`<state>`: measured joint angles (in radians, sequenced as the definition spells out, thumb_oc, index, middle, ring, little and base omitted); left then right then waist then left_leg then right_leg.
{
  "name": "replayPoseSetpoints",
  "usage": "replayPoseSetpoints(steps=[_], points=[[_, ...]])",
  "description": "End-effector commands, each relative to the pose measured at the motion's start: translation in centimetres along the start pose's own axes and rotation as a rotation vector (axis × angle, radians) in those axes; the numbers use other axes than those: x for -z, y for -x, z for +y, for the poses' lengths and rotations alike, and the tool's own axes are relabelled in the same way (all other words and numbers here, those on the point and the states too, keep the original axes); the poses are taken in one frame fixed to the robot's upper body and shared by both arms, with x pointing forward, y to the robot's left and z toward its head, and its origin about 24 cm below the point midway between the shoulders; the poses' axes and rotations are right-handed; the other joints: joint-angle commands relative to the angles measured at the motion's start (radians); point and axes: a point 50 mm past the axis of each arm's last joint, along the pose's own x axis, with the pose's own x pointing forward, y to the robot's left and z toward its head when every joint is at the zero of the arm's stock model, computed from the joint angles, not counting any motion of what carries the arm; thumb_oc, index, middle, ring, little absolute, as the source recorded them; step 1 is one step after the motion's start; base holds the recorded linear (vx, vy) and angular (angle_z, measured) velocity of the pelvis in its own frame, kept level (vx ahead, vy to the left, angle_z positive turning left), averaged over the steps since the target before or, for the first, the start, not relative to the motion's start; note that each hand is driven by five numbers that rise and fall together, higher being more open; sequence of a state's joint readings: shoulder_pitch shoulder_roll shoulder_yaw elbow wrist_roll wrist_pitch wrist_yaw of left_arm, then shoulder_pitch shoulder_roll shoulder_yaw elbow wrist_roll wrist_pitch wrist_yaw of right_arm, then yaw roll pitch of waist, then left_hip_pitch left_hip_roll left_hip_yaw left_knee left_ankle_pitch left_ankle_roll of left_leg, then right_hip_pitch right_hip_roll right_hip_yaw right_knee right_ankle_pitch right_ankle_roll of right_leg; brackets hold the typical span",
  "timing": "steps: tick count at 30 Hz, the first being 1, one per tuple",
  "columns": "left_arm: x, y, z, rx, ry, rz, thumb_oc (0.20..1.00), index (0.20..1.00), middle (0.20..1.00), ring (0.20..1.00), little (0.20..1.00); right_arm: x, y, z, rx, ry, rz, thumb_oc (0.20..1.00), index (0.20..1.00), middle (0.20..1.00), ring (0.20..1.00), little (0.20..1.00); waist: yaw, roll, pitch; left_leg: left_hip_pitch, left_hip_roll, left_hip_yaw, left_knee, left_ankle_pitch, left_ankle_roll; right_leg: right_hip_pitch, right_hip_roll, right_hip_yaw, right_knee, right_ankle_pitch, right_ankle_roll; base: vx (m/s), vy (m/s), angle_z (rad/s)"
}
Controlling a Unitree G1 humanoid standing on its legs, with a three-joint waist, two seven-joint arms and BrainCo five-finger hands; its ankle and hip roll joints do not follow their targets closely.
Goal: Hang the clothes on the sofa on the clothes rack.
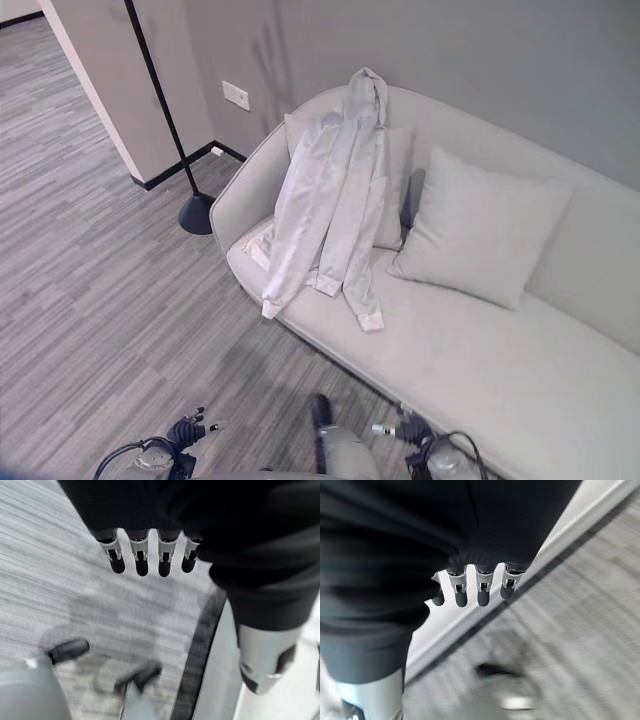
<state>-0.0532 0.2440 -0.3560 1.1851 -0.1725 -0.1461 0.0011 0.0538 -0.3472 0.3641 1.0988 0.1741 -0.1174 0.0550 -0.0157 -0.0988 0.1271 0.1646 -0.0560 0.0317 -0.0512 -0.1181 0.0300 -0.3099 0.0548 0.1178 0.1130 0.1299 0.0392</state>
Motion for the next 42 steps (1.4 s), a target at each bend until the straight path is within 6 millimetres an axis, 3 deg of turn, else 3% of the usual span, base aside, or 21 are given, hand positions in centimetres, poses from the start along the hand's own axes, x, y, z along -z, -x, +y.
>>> replayPoseSetpoints(steps=[1,4,6,7,8,10,11,12,13,15,17,18,21,24,26,28,31,34,35,39,42], points=[[-1.9,-0.4,0.1,-0.005,-0.030,-0.056,1.000,1.000,1.000,1.000,1.000,0.1,0.2,-1.0,0.029,0.018,-0.004,1.000,1.000,1.000,1.000,1.000,-0.023,-0.002,0.025,-0.103,-0.030,-0.005,-0.036,0.100,-0.033,0.157,0.010,0.033,-0.120,-0.022,0.084,0.17,-0.157,0.21],[-2.5,-0.6,-0.3,0.008,-0.019,-0.077,1.000,1.000,1.000,1.000,1.000,1.7,0.5,-1.5,0.052,-0.005,0.062,1.000,1.000,1.000,1.000,1.000,-0.034,0.002,0.015,-0.133,-0.007,0.023,0.116,0.039,-0.059,0.197,-0.003,0.010,-0.114,-0.044,0.061,0.12,-0.156,-0.07],[-2.7,-0.6,-0.4,0.010,-0.017,-0.086,1.000,1.000,1.000,1.000,1.000,1.8,0.5,-1.6,0.056,-0.012,0.065,1.000,1.000,1.000,1.000,1.000,-0.035,0.000,0.019,-0.168,-0.005,0.032,0.202,0.042,-0.069,0.205,-0.006,0.004,-0.105,-0.050,0.053,0.04,-0.089,0.22],[-3.3,-0.6,-0.6,0.015,-0.008,-0.106,1.000,1.000,1.000,1.000,1.000,1.8,0.5,-2.0,0.070,-0.017,0.069,1.000,1.000,1.000,1.000,1.000,-0.034,-0.007,0.032,-0.267,0.009,0.053,0.381,0.079,-0.086,0.225,-0.015,-0.002,-0.092,-0.071,0.033,0.06,-0.060,0.22],[-3.5,-0.7,-0.8,0.018,-0.008,-0.116,1.000,1.000,1.000,1.000,1.000,1.8,0.6,-2.2,0.076,-0.027,0.068,1.000,1.000,1.000,1.000,1.000,-0.034,-0.009,0.033,-0.311,0.031,0.070,0.426,0.103,-0.088,0.239,-0.026,-0.006,-0.091,-0.080,0.027,0.19,-0.011,0.38],[-3.7,-0.7,-1.0,0.021,0.001,-0.125,1.000,1.000,1.000,1.000,1.000,1.7,0.6,-2.3,0.083,-0.038,0.059,1.000,1.000,1.000,1.000,1.000,-0.026,-0.012,0.018,-0.339,0.091,0.092,0.324,0.109,-0.072,0.271,-0.057,-0.007,-0.104,-0.100,0.033,0.23,0.098,0.24],[-3.7,-0.7,-1.0,0.022,0.001,-0.124,1.000,1.000,1.000,1.000,1.000,1.7,0.6,-2.3,0.083,-0.038,0.060,1.000,1.000,1.000,1.000,1.000,-0.025,-0.013,0.020,-0.332,0.090,0.093,0.319,0.110,-0.071,0.275,-0.058,-0.006,-0.105,-0.101,0.033,0.23,0.169,-0.25],[-3.9,-0.7,-1.1,0.019,-0.001,-0.133,1.000,1.000,1.000,1.000,1.000,1.2,0.5,-2.6,0.091,-0.025,0.040,1.000,1.000,1.000,1.000,1.000,-0.015,-0.006,0.012,-0.341,0.146,0.075,0.207,0.163,-0.093,0.279,-0.074,-0.012,-0.116,-0.119,0.040,0.15,0.118,-0.31],[-3.9,-0.7,-1.1,0.019,-0.001,-0.133,1.000,1.000,1.000,1.000,1.000,1.2,0.5,-2.6,0.092,-0.025,0.040,1.000,1.000,1.000,1.000,1.000,-0.016,-0.007,0.014,-0.334,0.145,0.074,0.201,0.165,-0.093,0.283,-0.075,-0.013,-0.116,-0.120,0.040,0.21,0.191,-0.21],[-4.5,-0.8,-1.0,0.010,-0.007,-0.148,1.000,1.000,1.000,1.000,1.000,0.1,0.3,-3.1,0.112,-0.013,0.006,1.000,1.000,1.000,1.000,1.000,0.000,0.006,0.017,-0.385,0.214,0.034,0.092,0.256,-0.133,0.294,-0.091,-0.009,-0.133,-0.146,0.047,0.20,0.230,-0.09],[-4.4,-0.7,-0.9,0.004,-0.002,-0.149,1.000,1.000,1.000,1.000,1.000,-0.5,0.3,-3.6,0.128,-0.019,-0.016,1.000,1.000,1.000,1.000,1.000,0.014,0.016,0.016,-0.405,0.246,-0.015,0.026,0.294,-0.164,0.324,-0.110,0.015,-0.149,-0.173,0.055,0.36,0.378,-0.27],[-3.6,-0.6,-0.5,-0.010,0.018,-0.134,1.000,1.000,1.000,1.000,1.000,-0.9,0.3,-3.7,0.124,-0.010,-0.030,1.000,1.000,1.000,1.000,1.000,0.034,0.029,0.006,-0.398,0.245,-0.079,0.022,0.299,-0.189,0.352,-0.138,0.054,-0.165,-0.185,0.072,0.34,0.355,-0.76],[-3.1,-0.6,-0.3,-0.022,0.019,-0.110,1.000,1.000,1.000,1.000,1.000,-0.8,0.2,-3.5,0.111,0.001,-0.023,1.000,1.000,1.000,1.000,1.000,0.036,0.046,-0.005,-0.380,0.227,-0.067,0.018,0.282,-0.195,0.357,-0.181,0.063,-0.169,-0.181,0.097,0.29,0.367,-0.88],[-3.4,-0.6,0.9,-0.054,-0.006,-0.112,1.000,1.000,1.000,1.000,1.000,-2.6,-0.2,-3.6,0.118,-0.013,-0.067,1.000,1.000,1.000,1.000,1.000,0.035,0.030,0.001,-0.379,0.179,-0.025,0.025,0.253,-0.171,0.282,-0.245,0.087,-0.159,-0.121,0.136,0.13,0.450,-0.48],[-4.1,-0.5,2.9,-0.107,0.004,-0.130,1.000,1.000,1.000,1.000,1.000,-5.0,-0.5,-3.4,0.110,-0.002,-0.148,1.000,1.000,1.000,1.000,1.000,0.050,0.008,0.012,-0.382,0.143,0.068,0.010,0.227,-0.128,0.186,-0.273,0.079,-0.143,-0.015,0.149,0.00,0.374,-0.94],[-3.8,-0.5,3.1,-0.110,-0.002,-0.121,1.000,1.000,1.000,1.000,1.000,-5.0,-0.5,-3.3,0.109,-0.005,-0.151,1.000,1.000,1.000,1.000,1.000,0.044,0.003,0.007,-0.377,0.130,0.081,0.006,0.223,-0.115,0.184,-0.250,0.089,-0.130,-0.017,0.142,0.04,0.201,-1.00],[-3.0,-0.3,3.6,-0.116,-0.001,-0.093,1.000,1.000,1.000,1.000,1.000,-4.8,-0.4,-3.3,0.107,0.001,-0.150,1.000,1.000,1.000,1.000,1.000,0.036,0.004,-0.004,-0.346,0.104,0.100,-0.021,0.215,-0.086,0.202,-0.158,0.107,-0.106,-0.064,0.120,0.04,0.175,0.00],[-2.4,-0.3,3.7,-0.113,-0.007,-0.065,1.000,1.000,1.000,1.000,1.000,-4.8,-0.4,-2.9,0.099,0.003,-0.160,1.000,1.000,1.000,1.000,1.000,0.035,-0.004,-0.006,-0.338,0.067,0.125,-0.036,0.204,-0.072,0.218,-0.044,0.071,-0.102,-0.106,0.088,0.00,0.128,-0.19],[-2.5,-0.3,3.7,-0.104,-0.020,-0.066,1.000,1.000,1.000,1.000,1.000,-4.5,-0.4,-2.6,0.090,0.000,-0.156,1.000,1.000,1.000,1.000,1.000,0.030,-0.007,0.001,-0.325,0.042,0.127,-0.036,0.194,-0.062,0.224,0.014,0.076,-0.114,-0.119,0.055,0.04,0.095,-0.13],[-2.3,-0.4,2.8,-0.096,0.031,-0.066,1.000,1.000,1.000,1.000,1.000,-3.1,-0.4,-2.2,0.082,-0.017,-0.109,1.000,1.000,1.000,1.000,1.000,0.028,0.000,0.019,-0.278,0.016,0.122,-0.023,0.167,-0.062,0.245,0.034,0.072,-0.148,-0.102,0.037,0.08,0.042,0.11],[-3.4,-0.5,2.4,-0.087,0.052,-0.106,1.000,1.000,1.000,1.000,1.000,-2.9,-0.4,-2.2,0.084,-0.013,-0.101,1.000,1.000,1.000,1.000,1.000,0.024,-0.013,0.053,-0.353,0.013,0.108,0.163,0.113,-0.071,0.246,0.010,0.040,-0.150,-0.098,0.038,0.01,0.033,0.22]])
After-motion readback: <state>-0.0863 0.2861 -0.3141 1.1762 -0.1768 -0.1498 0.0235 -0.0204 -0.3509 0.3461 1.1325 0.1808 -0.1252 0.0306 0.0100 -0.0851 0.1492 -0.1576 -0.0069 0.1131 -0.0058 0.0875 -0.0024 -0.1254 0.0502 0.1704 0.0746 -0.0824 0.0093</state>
